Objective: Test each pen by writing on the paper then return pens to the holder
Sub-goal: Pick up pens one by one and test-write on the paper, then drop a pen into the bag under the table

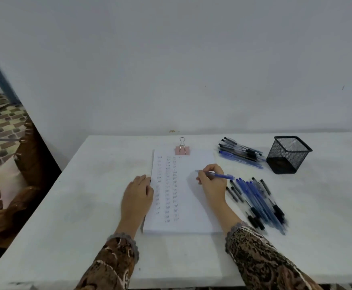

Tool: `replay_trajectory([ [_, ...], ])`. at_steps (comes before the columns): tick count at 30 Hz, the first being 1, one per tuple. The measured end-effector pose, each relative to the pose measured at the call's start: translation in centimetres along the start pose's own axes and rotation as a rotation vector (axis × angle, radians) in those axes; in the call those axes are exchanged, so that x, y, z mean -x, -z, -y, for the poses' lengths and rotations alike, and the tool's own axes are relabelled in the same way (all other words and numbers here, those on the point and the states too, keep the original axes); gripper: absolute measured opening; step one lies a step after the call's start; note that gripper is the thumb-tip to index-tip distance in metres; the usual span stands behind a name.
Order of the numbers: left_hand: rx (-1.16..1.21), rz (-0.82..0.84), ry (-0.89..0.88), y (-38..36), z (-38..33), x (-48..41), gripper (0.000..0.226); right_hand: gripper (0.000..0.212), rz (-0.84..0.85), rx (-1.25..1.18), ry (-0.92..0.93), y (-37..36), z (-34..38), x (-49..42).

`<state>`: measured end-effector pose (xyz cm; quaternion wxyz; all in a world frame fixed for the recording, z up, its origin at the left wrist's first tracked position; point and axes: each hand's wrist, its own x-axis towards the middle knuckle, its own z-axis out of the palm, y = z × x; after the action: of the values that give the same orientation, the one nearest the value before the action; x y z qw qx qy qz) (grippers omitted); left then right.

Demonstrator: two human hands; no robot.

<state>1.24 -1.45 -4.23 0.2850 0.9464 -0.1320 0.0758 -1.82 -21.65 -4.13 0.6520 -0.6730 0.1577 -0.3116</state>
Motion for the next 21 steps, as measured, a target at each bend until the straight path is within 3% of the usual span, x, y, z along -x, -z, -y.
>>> replay_trajectory([
  [15, 0.112, 0.002, -0.016, 1.8, 0.3, 10.7, 0.038, 0.035, 0.027, 0.172, 0.069, 4.2, 2.3, 8.6],
  [21, 0.244, -0.12, 0.003, 1.3, -1.5, 16.5, 0.041, 0.03, 0.04, 0.073, -0.003, 8.4, 3.4, 13.2],
])
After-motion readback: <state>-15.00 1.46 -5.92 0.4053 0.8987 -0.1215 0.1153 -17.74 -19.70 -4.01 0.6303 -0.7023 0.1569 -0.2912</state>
